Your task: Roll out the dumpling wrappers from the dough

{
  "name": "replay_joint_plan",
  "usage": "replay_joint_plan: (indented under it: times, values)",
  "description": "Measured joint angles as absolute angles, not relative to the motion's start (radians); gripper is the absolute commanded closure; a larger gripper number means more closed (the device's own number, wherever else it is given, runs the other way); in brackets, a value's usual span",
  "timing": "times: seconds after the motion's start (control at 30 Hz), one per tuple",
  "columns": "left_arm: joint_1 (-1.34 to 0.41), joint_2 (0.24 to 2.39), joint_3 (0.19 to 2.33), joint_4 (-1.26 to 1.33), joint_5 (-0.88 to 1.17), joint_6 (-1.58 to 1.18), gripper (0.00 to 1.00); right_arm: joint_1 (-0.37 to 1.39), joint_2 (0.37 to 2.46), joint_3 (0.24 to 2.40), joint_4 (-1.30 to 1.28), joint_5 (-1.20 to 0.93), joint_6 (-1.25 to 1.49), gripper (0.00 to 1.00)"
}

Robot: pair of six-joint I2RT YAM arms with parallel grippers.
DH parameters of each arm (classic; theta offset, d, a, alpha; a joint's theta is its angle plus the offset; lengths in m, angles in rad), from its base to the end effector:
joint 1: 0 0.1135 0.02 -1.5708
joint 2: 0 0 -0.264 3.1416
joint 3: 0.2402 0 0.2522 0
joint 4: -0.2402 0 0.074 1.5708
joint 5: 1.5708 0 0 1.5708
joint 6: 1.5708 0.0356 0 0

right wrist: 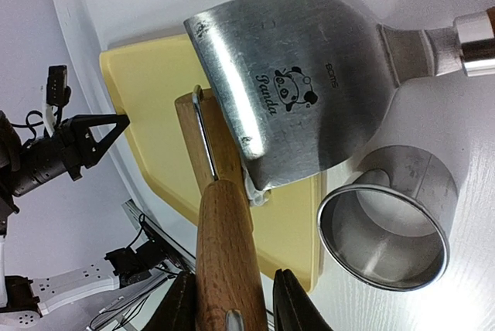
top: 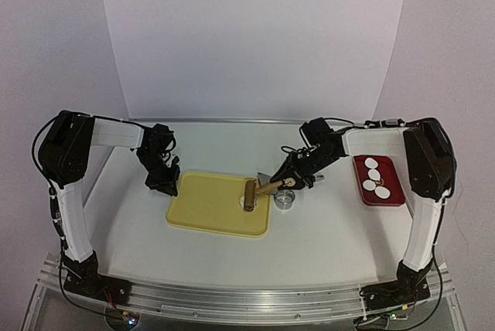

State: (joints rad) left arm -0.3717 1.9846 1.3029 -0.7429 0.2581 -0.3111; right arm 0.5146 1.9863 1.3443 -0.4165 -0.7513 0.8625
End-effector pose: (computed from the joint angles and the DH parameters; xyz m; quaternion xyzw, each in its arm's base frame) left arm 0.3414 -0.1428 0.1402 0.0394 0.9883 -0.1452 0.0253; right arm 0.3429 0.2218 0.1692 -0.0642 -0.9024 -0.4238 0.0435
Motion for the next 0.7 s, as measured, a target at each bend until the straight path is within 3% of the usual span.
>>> replay_joint_plan:
  times: [0.7]
  values:
    - [-0.365,1.986,1.303,-0.742,0.274,-0.309,1.0,0.503,2.05,1.406,-0.482,-0.787,0.842,1.0]
